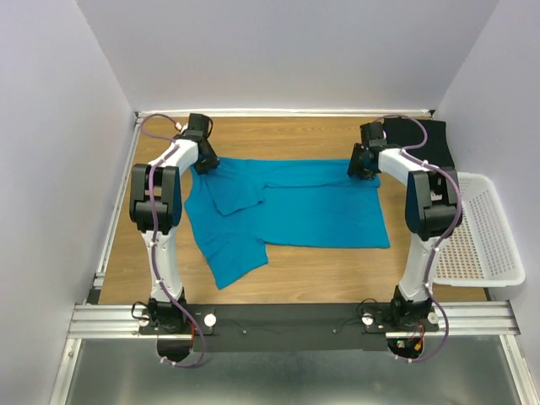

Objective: Fold and stack the t-shirts
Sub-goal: Fold the tshirt

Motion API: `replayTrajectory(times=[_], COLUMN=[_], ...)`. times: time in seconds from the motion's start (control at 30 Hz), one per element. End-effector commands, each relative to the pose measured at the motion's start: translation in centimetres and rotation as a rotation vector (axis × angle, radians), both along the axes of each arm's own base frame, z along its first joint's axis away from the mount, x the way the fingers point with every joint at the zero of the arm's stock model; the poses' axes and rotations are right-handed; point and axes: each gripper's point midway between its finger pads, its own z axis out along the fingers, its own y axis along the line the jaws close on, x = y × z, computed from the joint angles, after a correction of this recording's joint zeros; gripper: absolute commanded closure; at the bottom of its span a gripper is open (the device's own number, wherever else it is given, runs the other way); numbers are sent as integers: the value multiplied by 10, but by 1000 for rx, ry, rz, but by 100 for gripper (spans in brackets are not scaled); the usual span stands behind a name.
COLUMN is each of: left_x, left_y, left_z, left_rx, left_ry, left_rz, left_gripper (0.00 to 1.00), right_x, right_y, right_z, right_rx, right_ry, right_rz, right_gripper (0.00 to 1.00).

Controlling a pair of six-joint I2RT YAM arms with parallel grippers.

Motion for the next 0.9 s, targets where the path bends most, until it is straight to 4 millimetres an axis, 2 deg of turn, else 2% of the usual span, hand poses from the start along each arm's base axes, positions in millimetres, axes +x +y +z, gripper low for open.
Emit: replayTrajectory(times=[0.0, 0.03, 0.1, 0.13, 0.17, 0.2, 0.23, 0.27, 0.3, 0.33, 0.4, 0.43, 0.47, 0.5, 0.53, 0.57, 0.6, 0.63, 0.67, 0.7, 0.73, 0.8, 0.83, 0.87], left_x=[9, 18, 23, 32, 36, 49, 52, 57, 62, 69, 73, 70, 66, 52, 43, 32, 19, -6, -20, -47, -63, -89, -114, -124], left_y=[10, 13, 15, 18, 20, 19, 19, 18, 17, 17, 17, 18, 19, 25, 31, 35, 40, 45, 49, 55, 56, 58, 60, 61], left_z=[-27, -21, -28, -28, -28, -18, -22, -17, -10, 8, 34, 63, 77, 76, 112, 120, 126, 131, 130, 106, 115, 103, 90, 84], left_rx=[8, 2, -4, -6, -10, -17, -20, -29, -30, -31, -30, -33, -33, -12, 0, 12, 26, 36, 52, 82, 87, 103, 111, 113], left_ry=[50, 30, 43, 34, 33, 1, 6, -7, -24, -64, -116, -172, -194, -178, -240, -249, -252, -246, -237, -170, -179, -141, -109, -97], left_rz=[21, 28, 32, 38, 41, 38, 32, 27, 21, 18, 20, 23, 31, 57, 93, 116, 139, 162, 175, 189, 189, 185, 185, 184], left_gripper=[53, 53, 53, 53, 53, 50, 47, 44, 41, 34, 26, 21, 20, 18, 18, 18, 16, 16, 16, 16, 16, 18, 18, 19], right_x=[4, 17, 25, 42, 47, 52, 57, 70, 75, 79, 85, 84, 83, 72, 65, 58, 46, 26, 14, 2, -18, -39, -57, -65], right_y=[-16, -17, -21, -22, -23, -25, -25, -21, -19, -16, -11, -11, -10, -10, -10, -9, -3, -3, -2, -3, -6, -11, -13, -17], right_z=[-41, -38, -50, -41, -42, -49, -47, -36, -31, -24, 1, 13, 41, 45, 74, 89, 95, 85, 89, 109, 99, 100, 103, 102], right_rx=[-8, -4, -1, 5, 4, -1, 0, 9, 20, 29, 49, 52, 58, 62, 69, 73, 103, 108, 114, 117, 113, 91, 86, 68], right_ry=[91, 68, 83, 46, 40, 45, 37, 1, -13, -26, -69, -85, -130, -123, -167, -189, -188, -151, -150, -185, -149, -141, -144, -141], right_rz=[-60, -64, -67, -67, -65, -59, -55, -30, -15, -3, 19, 20, 22, 25, 32, 42, 68, 78, 80, 85, 80, 77, 76, 67], right_gripper=[48, 48, 47, 47, 47, 47, 46, 46, 45, 43, 39, 34, 32, 29, 29, 28, 27, 25, 24, 23, 22, 22, 21, 19])
